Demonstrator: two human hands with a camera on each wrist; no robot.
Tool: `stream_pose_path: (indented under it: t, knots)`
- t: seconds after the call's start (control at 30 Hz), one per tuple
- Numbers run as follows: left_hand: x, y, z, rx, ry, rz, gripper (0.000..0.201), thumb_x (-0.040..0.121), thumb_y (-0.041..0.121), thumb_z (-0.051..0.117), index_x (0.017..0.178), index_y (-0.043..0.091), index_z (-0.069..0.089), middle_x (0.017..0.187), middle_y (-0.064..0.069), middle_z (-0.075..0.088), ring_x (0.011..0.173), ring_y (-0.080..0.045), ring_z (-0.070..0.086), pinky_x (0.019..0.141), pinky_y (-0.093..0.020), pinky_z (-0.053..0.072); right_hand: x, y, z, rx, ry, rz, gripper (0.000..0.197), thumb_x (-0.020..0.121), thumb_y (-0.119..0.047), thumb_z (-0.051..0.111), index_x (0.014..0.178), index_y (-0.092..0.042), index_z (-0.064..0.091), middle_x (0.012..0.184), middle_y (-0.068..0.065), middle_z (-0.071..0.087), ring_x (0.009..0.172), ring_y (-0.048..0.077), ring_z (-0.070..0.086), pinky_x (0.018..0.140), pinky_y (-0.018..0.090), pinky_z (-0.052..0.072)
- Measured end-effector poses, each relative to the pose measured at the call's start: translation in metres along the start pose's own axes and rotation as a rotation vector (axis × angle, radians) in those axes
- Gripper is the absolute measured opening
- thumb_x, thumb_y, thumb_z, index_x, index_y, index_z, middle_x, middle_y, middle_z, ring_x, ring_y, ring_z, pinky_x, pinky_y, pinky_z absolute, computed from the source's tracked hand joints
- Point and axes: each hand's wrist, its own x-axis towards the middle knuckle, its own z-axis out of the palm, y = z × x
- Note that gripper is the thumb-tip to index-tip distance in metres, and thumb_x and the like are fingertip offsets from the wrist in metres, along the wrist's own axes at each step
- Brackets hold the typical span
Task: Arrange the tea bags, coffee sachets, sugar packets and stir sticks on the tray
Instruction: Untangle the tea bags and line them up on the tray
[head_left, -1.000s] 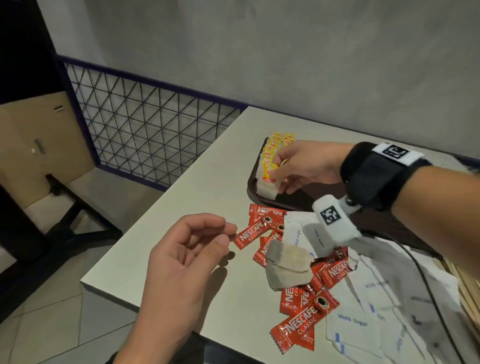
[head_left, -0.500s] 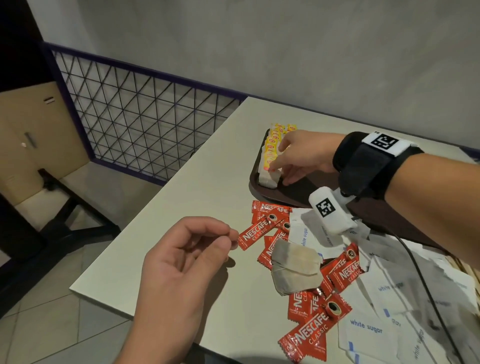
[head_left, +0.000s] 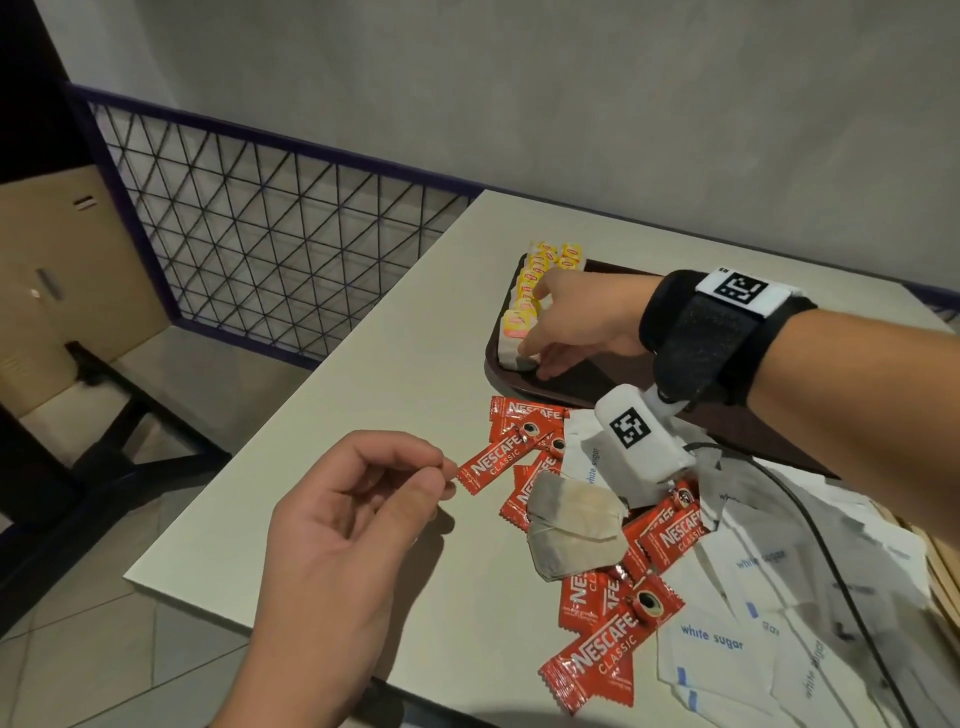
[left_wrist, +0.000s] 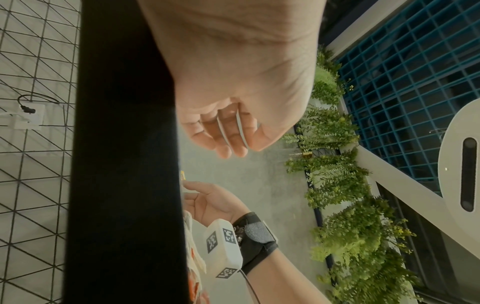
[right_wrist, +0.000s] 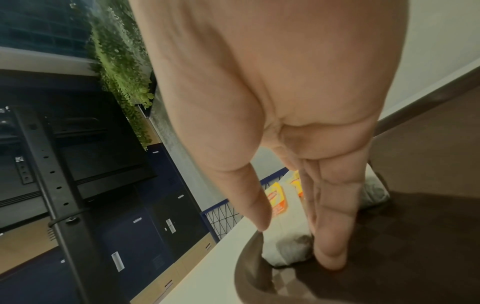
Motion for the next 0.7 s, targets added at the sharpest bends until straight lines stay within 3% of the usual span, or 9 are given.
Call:
stream_pose_path:
  t: [0.13, 0.23, 0.3, 0.4, 0.53, 0.7]
  knots:
    - [-0.002, 0.002, 0.003, 0.130, -0.047, 0.018, 0.010, 0.071, 0.025, 0.076, 0.079, 0.029, 0.075, 0.085, -0.005, 0.075, 0.080, -0.019, 0.071, 0.066, -0.020, 0.056, -0.012, 0.003, -0.009, -0.127, 0.074, -0.081, 0.061, 0.093, -0.018, 0.073, 0.144, -0.017, 0.038, 0.101, 0.014, 0.071, 0.082, 0.025, 0.075, 0.071, 0.035, 0.064]
    - [-0.007, 0.001, 0.007, 0.347, -0.165, 0.059, 0.012, 0.077, 0.025, 0.074, 0.087, 0.031, 0.072, 0.091, 0.006, 0.074, 0.086, -0.017, 0.071, 0.080, -0.027, 0.055, -0.046, 0.009, -0.015, -0.405, 0.074, -0.322, 0.039, 0.085, -0.032, 0.079, 0.118, -0.026, 0.060, 0.088, 0.003, 0.074, 0.066, 0.012, 0.069, 0.061, 0.031, 0.056]
    - [-0.011, -0.002, 0.011, 0.588, -0.259, 0.164, 0.014, 0.078, 0.030, 0.075, 0.091, 0.034, 0.072, 0.095, 0.016, 0.070, 0.094, -0.009, 0.067, 0.082, -0.016, 0.048, -0.079, 0.013, -0.014, -0.559, -0.114, -0.418, 0.032, 0.080, -0.035, 0.084, 0.105, -0.034, 0.065, 0.090, -0.006, 0.072, 0.073, 0.011, 0.068, 0.067, 0.034, 0.056]
    - [-0.014, -0.007, 0.017, 0.941, -0.452, 0.302, 0.032, 0.083, 0.047, 0.069, 0.112, 0.035, 0.068, 0.113, 0.025, 0.060, 0.112, -0.005, 0.055, 0.091, -0.020, 0.043, -0.122, 0.027, -0.004, -0.854, -0.285, -0.444, 0.047, 0.074, -0.039, 0.087, 0.112, -0.039, 0.060, 0.104, -0.016, 0.059, 0.091, 0.007, 0.061, 0.076, 0.030, 0.056]
    - [-0.016, -0.010, 0.023, 1.183, -0.562, 0.306, 0.054, 0.085, 0.065, 0.056, 0.134, 0.042, 0.056, 0.136, 0.027, 0.048, 0.127, -0.002, 0.040, 0.103, -0.031, 0.041, -0.140, 0.060, 0.015, -0.937, -0.229, -0.488, 0.052, 0.077, -0.042, 0.083, 0.119, -0.041, 0.054, 0.110, -0.015, 0.051, 0.101, 0.008, 0.053, 0.084, 0.032, 0.053]
    - [-0.018, -0.011, 0.027, 1.237, -0.547, 0.277, 0.053, 0.086, 0.067, 0.051, 0.132, 0.042, 0.058, 0.132, 0.027, 0.051, 0.124, 0.001, 0.038, 0.098, -0.025, 0.033, -0.138, 0.084, 0.028, -0.834, -0.034, -0.637, 0.018, 0.089, -0.034, 0.066, 0.106, -0.034, 0.061, 0.099, -0.014, 0.054, 0.092, 0.005, 0.052, 0.082, 0.026, 0.048]
